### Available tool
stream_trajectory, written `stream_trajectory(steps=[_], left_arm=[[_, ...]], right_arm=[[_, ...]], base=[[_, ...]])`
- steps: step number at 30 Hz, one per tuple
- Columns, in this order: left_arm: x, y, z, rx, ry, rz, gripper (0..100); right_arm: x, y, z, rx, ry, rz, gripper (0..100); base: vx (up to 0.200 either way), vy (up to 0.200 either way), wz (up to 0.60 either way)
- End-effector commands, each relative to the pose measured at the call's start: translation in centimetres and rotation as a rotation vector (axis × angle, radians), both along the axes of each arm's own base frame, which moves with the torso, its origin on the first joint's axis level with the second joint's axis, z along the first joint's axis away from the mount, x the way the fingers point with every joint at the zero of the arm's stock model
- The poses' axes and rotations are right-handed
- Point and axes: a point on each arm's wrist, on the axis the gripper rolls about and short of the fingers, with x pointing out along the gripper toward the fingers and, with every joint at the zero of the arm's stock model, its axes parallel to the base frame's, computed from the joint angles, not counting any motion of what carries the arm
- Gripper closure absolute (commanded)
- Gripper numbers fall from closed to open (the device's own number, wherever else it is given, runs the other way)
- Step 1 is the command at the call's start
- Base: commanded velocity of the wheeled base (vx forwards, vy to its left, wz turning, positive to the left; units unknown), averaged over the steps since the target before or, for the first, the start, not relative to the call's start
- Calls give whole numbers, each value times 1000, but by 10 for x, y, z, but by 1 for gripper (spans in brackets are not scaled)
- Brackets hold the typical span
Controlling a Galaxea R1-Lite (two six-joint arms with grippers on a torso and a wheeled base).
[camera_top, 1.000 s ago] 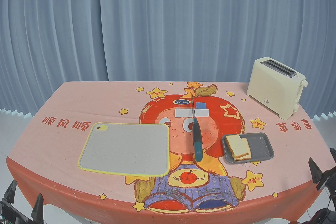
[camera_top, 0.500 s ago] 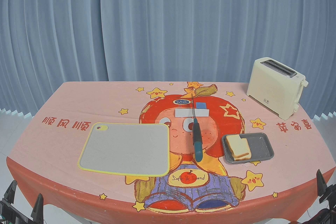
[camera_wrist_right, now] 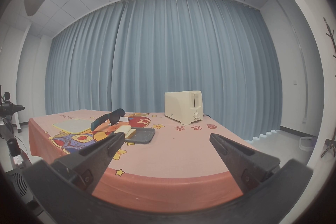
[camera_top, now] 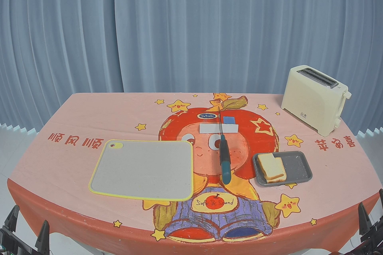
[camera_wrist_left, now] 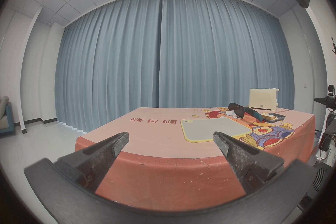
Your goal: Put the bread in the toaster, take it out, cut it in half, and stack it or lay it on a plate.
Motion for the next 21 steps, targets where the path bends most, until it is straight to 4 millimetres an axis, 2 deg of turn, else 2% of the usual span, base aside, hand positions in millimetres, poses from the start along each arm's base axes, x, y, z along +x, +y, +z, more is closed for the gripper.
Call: stream_trajectory(steps=[1, 21], left_arm=[[0, 0, -5, 0, 1, 1, 0], [0, 0, -5, 0, 1, 1, 0]], right_arm=[[-3, 0, -6, -8, -36, 22, 0], [-3, -1, -6, -3, -35, 7, 0]], base=[[0, 0, 0], [0, 0, 0]])
